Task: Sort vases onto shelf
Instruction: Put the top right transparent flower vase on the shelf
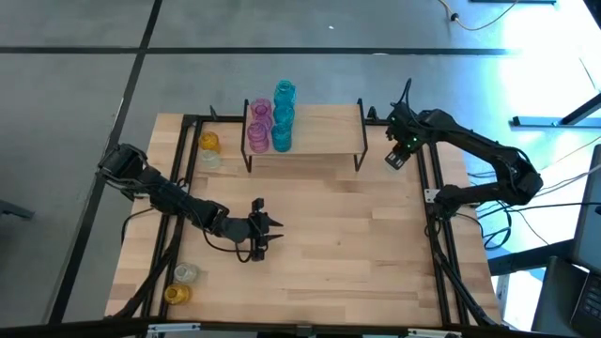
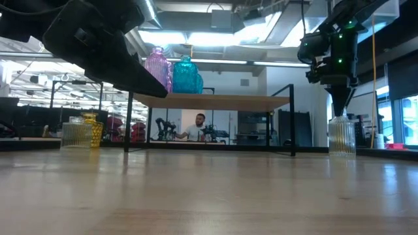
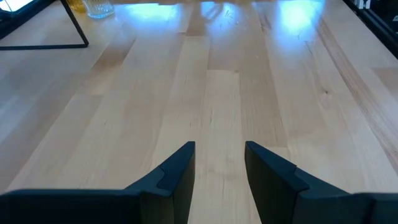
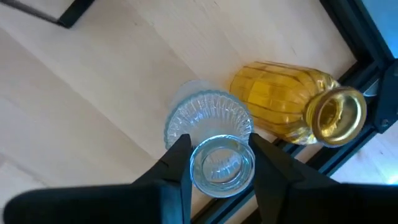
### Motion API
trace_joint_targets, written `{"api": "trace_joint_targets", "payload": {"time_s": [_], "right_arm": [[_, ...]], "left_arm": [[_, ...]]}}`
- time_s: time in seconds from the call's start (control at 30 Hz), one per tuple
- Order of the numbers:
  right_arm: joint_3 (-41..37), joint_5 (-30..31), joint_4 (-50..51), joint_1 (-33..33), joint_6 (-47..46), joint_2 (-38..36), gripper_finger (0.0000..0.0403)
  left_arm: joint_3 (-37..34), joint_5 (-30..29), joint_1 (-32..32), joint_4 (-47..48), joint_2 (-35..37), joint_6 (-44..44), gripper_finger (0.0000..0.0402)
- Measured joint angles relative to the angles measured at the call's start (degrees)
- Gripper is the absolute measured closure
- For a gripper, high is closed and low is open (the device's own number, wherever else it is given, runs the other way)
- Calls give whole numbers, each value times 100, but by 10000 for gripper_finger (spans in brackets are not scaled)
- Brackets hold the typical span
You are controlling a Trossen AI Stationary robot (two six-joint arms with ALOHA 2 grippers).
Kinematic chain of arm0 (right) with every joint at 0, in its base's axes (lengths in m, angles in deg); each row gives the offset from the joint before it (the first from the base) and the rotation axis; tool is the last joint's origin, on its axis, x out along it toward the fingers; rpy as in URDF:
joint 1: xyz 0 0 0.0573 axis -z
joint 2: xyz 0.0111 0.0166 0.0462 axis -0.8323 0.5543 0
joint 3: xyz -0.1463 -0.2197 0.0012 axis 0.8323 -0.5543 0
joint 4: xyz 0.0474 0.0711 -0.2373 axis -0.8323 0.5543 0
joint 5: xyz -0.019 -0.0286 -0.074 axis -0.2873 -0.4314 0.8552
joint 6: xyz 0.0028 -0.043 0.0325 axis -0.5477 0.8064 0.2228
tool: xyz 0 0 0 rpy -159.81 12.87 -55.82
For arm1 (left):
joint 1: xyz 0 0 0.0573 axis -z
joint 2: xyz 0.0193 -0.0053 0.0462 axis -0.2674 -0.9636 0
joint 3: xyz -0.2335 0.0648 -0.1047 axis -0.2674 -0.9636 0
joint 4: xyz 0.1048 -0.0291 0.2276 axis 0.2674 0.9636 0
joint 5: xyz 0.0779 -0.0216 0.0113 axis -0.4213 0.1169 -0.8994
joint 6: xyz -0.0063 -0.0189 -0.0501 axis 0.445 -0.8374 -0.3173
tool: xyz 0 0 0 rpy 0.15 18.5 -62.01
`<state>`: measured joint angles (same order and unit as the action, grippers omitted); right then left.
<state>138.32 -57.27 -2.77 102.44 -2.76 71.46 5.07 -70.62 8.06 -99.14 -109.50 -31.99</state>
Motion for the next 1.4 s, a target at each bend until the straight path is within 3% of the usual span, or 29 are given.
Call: {"api": "trace_joint_targets", "payload": {"time_s": [0.2,0.33,0.63,0.83,1.13,1.4], "right_arm": [[0,-400,403,-38,-67,-460,298],[0,-493,661,-424,-256,-723,298],[0,-693,650,-1949,-610,-860,299],[2,-751,110,-3065,-955,-840,299],[4,-742,-1012,-4116,-1015,-180,299],[41,-840,-1642,-4329,-870,468,298]], "left_arm": [[0,-2,-118,0,0,2,269],[0,-2,-209,-2,0,2,269],[0,122,-229,-24,0,2,269],[0,128,-229,-22,0,1,269],[0,133,-229,-22,0,1,269],[0,131,-229,-21,0,1,269]]}}
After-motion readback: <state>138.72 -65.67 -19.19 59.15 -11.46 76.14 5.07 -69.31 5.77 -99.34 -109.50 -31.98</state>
